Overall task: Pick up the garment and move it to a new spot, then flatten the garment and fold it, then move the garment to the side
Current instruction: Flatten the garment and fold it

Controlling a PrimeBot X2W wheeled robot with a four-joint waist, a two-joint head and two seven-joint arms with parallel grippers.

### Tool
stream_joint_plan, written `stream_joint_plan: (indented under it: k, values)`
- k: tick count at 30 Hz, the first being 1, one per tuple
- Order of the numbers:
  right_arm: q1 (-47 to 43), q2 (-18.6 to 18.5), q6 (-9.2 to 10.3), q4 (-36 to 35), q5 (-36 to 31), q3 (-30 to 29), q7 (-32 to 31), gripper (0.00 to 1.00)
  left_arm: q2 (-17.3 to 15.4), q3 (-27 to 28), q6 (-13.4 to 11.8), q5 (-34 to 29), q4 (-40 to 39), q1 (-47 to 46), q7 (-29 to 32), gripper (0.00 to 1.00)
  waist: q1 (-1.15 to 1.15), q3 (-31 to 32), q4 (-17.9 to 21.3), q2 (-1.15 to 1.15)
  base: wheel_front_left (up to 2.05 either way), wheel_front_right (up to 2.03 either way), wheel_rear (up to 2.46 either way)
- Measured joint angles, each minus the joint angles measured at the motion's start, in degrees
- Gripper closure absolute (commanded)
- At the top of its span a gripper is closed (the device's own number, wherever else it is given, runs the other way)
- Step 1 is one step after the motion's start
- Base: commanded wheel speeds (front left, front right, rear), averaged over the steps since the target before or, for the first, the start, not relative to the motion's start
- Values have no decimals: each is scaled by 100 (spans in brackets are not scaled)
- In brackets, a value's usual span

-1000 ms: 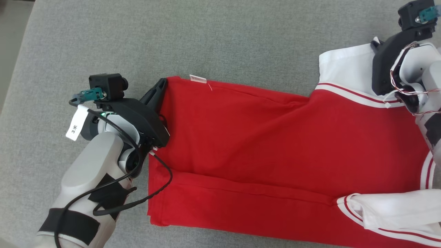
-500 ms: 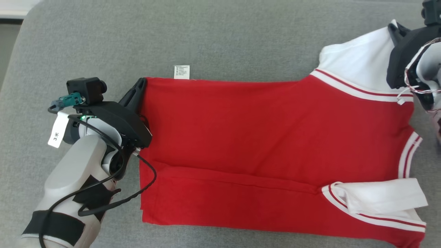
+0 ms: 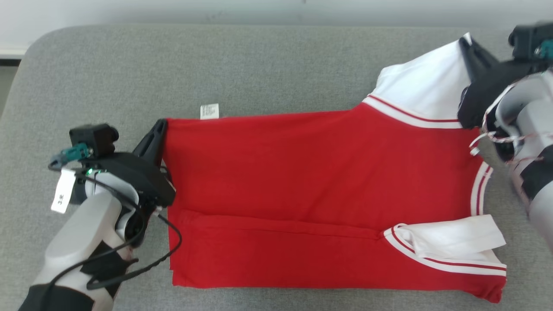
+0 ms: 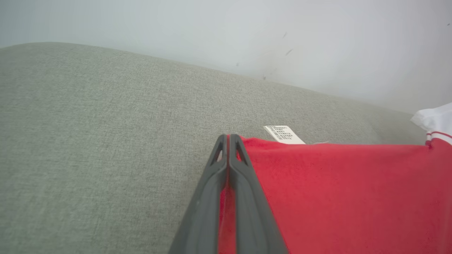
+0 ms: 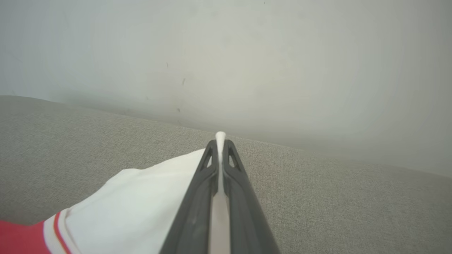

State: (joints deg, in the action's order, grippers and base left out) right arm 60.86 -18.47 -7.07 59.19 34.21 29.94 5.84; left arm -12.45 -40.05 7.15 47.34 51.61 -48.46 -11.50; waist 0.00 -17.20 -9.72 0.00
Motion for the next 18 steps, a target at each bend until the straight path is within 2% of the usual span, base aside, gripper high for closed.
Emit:
stream_joint_plan:
  k: [6,12,18]
  values:
    - [-816,-41,-1,-387,126,157,610,100,-89,-151,0,1,-237,360,-155,100,0,241,132,0,0,0,0]
    - [-1121,-66,-2,-727,336,249,732,100,-207,-172,0,1,-409,571,-219,100,0,410,198,0,0,0,0]
    - [-1806,-372,-2,-1357,675,409,789,100,-252,-241,0,-7,-616,876,-227,100,0,734,288,0,0,0,0]
